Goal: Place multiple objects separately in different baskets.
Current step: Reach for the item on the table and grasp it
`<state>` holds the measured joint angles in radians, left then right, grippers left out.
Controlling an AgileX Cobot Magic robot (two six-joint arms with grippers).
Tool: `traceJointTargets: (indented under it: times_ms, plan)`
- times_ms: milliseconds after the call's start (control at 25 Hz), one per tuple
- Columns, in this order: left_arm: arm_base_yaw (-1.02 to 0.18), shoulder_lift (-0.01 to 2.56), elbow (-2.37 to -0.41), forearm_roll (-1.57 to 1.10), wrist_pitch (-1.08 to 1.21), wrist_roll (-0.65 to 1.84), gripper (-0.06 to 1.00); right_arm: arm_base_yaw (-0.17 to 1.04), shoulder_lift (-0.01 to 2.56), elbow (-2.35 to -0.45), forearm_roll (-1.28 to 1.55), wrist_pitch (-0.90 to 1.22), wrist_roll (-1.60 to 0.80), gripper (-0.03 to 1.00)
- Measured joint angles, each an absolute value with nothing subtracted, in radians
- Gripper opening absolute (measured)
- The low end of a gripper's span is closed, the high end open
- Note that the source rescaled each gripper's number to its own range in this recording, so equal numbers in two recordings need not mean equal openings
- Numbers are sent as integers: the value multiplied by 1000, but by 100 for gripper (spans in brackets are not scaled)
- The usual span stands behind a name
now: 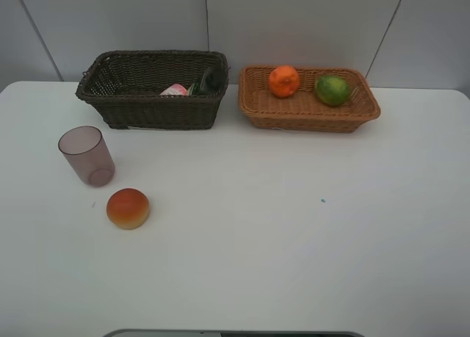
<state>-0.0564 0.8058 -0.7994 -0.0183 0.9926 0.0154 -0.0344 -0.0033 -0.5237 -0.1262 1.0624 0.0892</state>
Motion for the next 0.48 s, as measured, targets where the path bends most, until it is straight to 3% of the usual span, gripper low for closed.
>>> traceJointTargets:
  times_ms: [480]
  plan:
    - [-188,1358,-992,-9,1026,15,98,-34,-3,-524,-126,1062,89,79]
